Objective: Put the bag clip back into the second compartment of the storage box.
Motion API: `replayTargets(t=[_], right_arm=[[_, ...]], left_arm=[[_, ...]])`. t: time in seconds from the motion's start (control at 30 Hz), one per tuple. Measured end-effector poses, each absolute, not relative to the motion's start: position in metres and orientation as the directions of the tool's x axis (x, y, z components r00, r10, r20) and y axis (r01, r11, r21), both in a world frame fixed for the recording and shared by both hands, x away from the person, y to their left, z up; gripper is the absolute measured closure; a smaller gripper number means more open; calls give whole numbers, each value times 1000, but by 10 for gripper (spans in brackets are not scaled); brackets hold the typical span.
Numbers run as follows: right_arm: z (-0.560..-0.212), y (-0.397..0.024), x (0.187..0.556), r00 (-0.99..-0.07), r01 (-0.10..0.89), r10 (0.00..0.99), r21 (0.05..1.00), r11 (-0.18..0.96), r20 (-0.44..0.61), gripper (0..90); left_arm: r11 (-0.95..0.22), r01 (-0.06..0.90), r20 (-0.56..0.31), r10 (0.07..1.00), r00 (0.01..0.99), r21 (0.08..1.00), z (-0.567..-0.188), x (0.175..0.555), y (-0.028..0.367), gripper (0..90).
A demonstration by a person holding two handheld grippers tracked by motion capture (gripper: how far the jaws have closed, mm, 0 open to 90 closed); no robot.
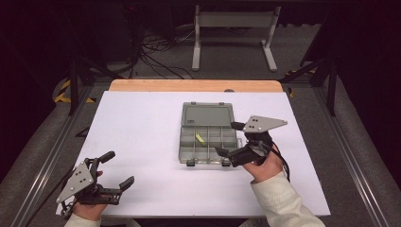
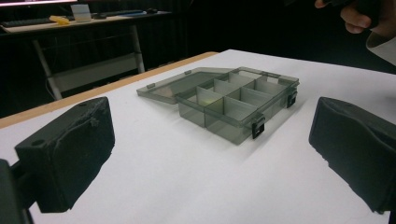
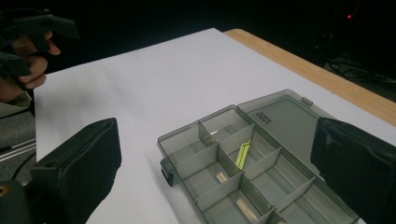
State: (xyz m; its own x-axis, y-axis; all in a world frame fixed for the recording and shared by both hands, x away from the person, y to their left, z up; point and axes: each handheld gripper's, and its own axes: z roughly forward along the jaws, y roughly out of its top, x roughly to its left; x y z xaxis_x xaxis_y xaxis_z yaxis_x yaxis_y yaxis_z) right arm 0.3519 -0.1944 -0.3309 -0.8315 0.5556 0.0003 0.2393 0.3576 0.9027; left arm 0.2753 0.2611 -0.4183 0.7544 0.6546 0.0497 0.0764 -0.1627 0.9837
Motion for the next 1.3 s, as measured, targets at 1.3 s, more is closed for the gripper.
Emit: replayTargets(t=[1.3], right_arm=[[-403, -277, 302, -791, 91, 612, 983, 161, -27, 5]], left_arm=[[-152, 64, 51, 651, 758, 986, -417, 273, 263, 7]])
